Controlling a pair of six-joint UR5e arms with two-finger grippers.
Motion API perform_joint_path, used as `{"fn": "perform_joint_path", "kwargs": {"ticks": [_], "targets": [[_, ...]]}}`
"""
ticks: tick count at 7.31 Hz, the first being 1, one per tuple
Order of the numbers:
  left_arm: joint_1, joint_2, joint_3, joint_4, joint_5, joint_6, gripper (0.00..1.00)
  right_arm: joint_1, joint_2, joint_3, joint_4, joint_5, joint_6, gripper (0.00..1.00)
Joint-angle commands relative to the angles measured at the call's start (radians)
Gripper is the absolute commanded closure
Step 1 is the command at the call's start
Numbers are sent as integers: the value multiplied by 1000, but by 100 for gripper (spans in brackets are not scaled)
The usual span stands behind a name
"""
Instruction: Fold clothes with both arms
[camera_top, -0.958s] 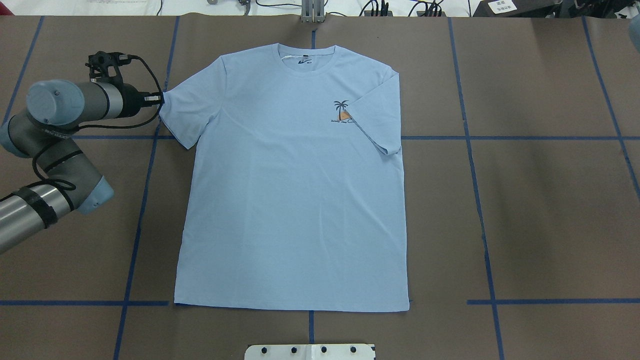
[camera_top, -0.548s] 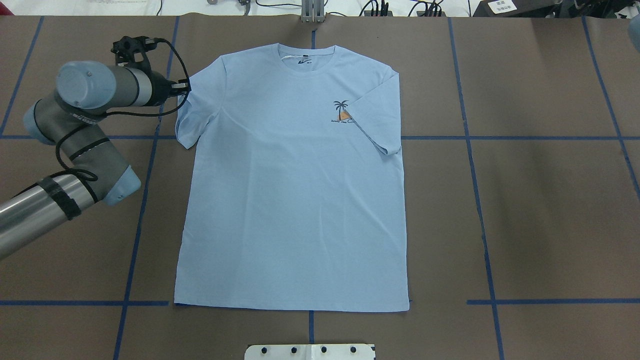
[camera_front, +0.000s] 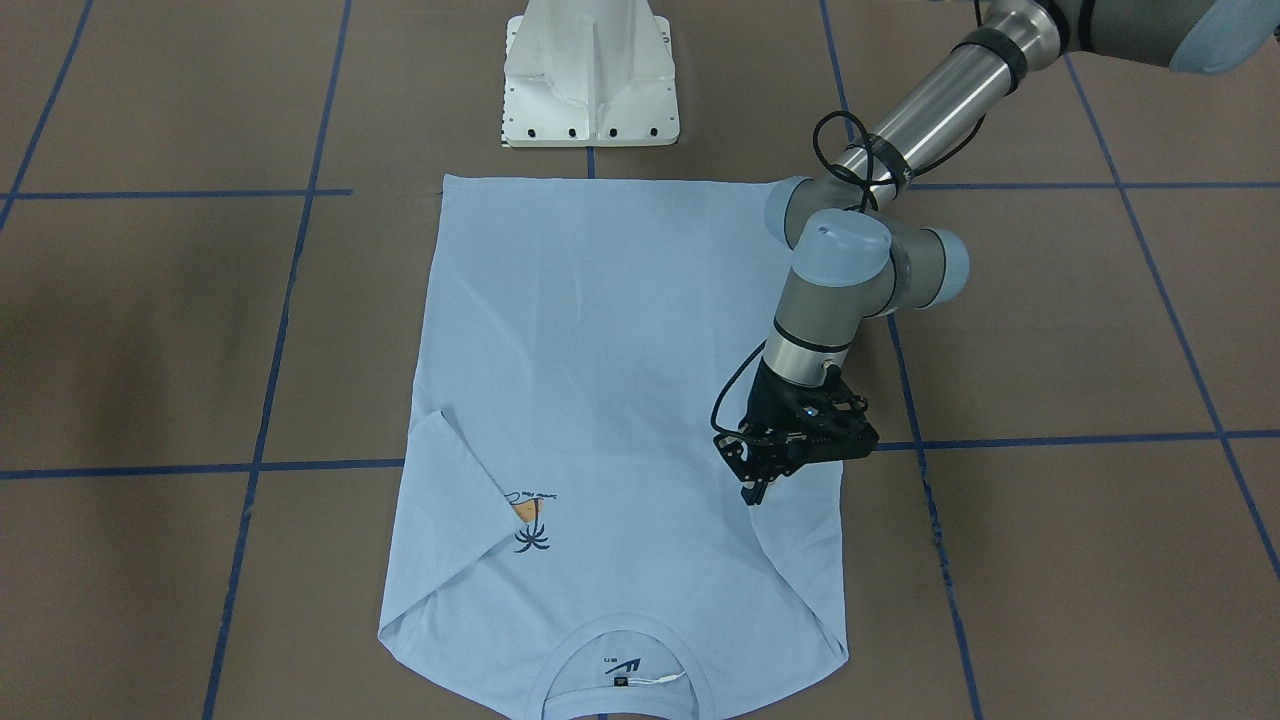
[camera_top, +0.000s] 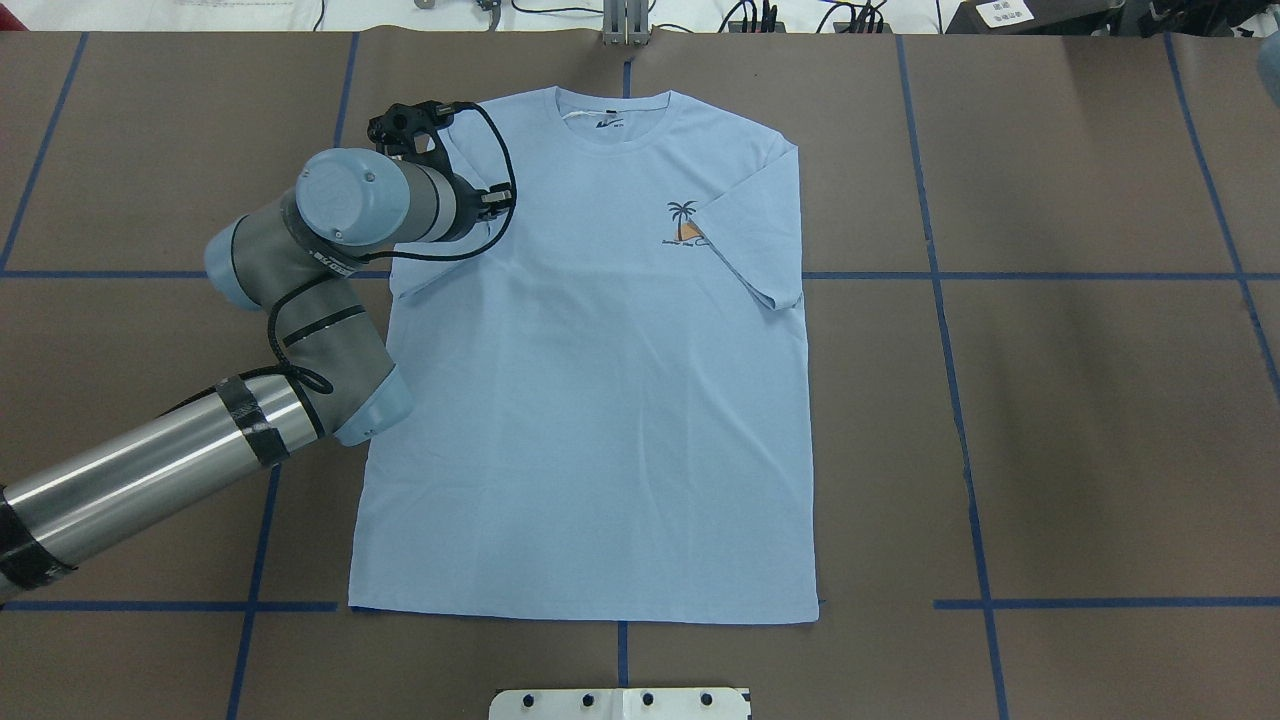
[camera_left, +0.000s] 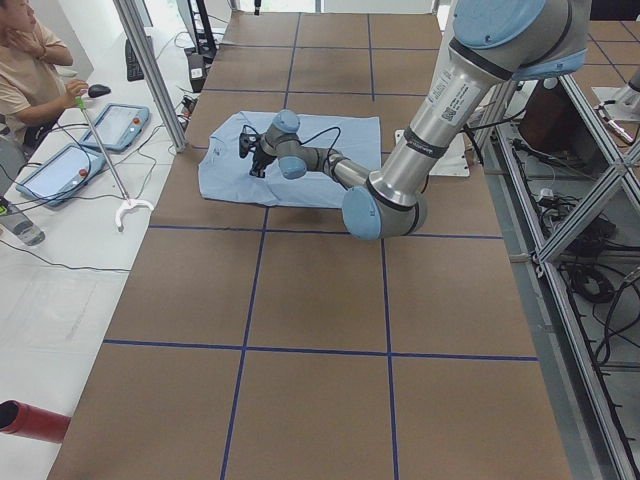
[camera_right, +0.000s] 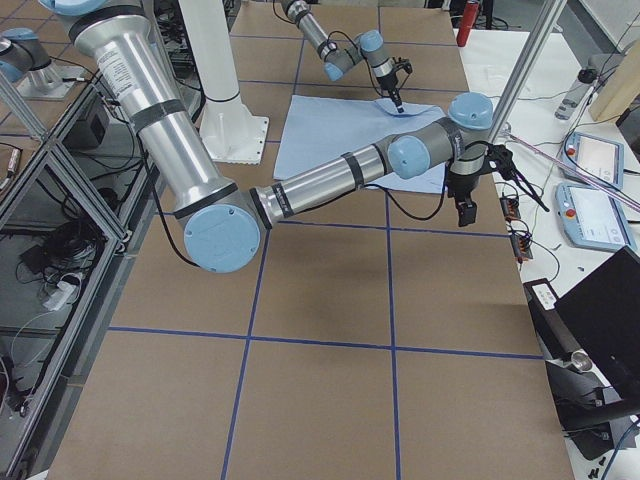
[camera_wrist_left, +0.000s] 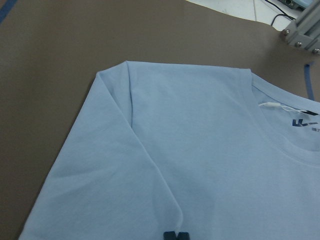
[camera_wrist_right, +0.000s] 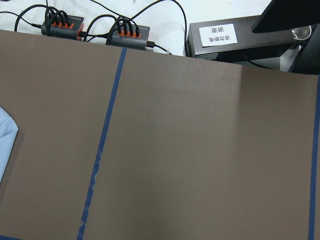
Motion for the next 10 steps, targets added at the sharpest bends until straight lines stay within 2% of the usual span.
{"fn": "perform_joint_path", "kwargs": {"ticks": [1,2,3,5,6,7,8,10], "targets": [[18,-4,12,0,16,-3,100,0,-4,0,0,-1,0,0],[18,-2,11,0,16,6,66,-2,-4,-3,6,1,0,0],[18,4,3,3,16,53,1,-5,-11,-3,23,1,0,0],[9,25,-90,60,7,168,0,-21,-52,19,63,2,21,0],[7,82,-209,120,2,207,0,-69,-88,89,81,-2,146,0],[4,137,-327,189,-37,221,0,-150,-147,167,165,-47,311,0],[1,189,-427,225,-67,232,0,-267,-222,247,272,-165,503,0],[9,301,-579,214,-132,215,0,-536,-310,429,310,-396,847,0]]}}
